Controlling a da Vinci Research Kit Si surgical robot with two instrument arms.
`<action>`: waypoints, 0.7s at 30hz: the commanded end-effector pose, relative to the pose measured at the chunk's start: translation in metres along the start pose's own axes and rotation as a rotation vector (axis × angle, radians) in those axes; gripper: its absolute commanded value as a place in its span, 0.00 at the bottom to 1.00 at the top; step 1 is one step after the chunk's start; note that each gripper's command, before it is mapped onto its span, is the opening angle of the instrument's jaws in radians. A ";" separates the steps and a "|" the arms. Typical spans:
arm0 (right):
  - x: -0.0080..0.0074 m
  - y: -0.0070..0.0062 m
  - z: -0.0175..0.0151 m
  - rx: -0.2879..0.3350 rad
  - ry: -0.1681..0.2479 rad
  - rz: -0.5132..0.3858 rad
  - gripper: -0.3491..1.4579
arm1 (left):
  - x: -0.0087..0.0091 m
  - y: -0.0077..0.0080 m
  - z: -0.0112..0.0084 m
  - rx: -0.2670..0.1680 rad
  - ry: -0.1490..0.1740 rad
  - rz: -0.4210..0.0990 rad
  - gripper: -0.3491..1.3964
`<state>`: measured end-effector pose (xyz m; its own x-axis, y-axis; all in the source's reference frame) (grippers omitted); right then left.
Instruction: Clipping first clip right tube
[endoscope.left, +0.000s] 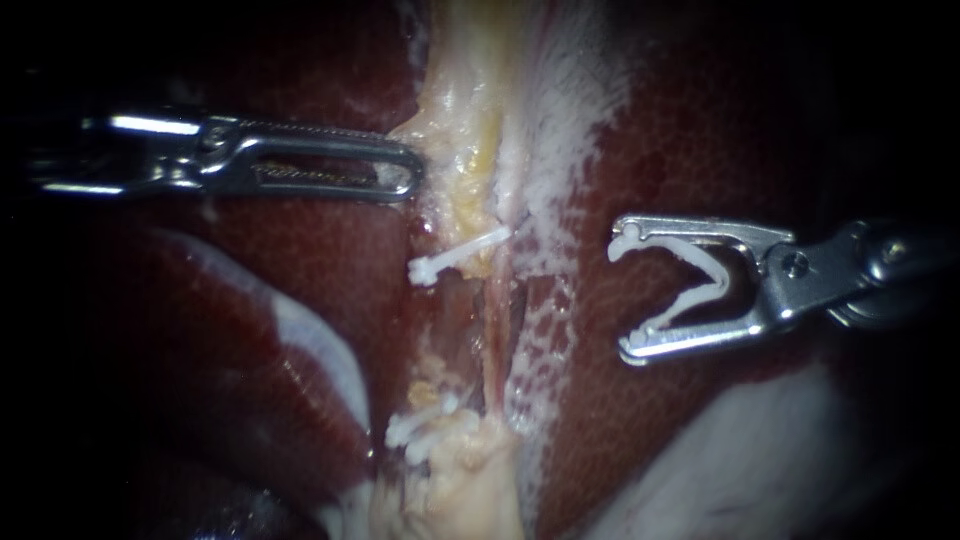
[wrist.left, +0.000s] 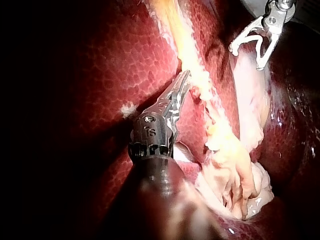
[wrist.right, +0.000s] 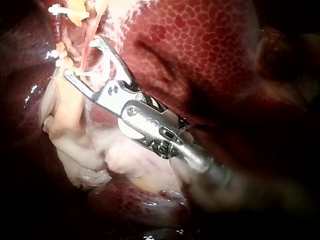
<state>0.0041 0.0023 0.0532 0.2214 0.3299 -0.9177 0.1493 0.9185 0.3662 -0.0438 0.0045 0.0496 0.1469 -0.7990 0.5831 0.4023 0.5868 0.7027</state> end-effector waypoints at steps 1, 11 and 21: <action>0.0000 0.0000 0.0000 0.000 0.000 0.000 0.52 | 0.0000 -0.0001 0.0000 -0.001 0.000 0.000 0.00; -0.0006 -0.0003 0.0003 0.001 0.001 0.054 0.52 | -0.0002 -0.0005 -0.0003 0.003 0.001 0.000 0.00; -0.0031 -0.0018 0.0025 0.000 0.003 0.180 0.52 | -0.0031 -0.0011 -0.0035 0.010 -0.003 -0.018 0.00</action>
<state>0.0060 -0.0015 0.0562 0.2426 0.5126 -0.8237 0.0997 0.8313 0.5467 -0.0413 0.0062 0.0453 0.1328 -0.8115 0.5691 0.3999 0.5693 0.7183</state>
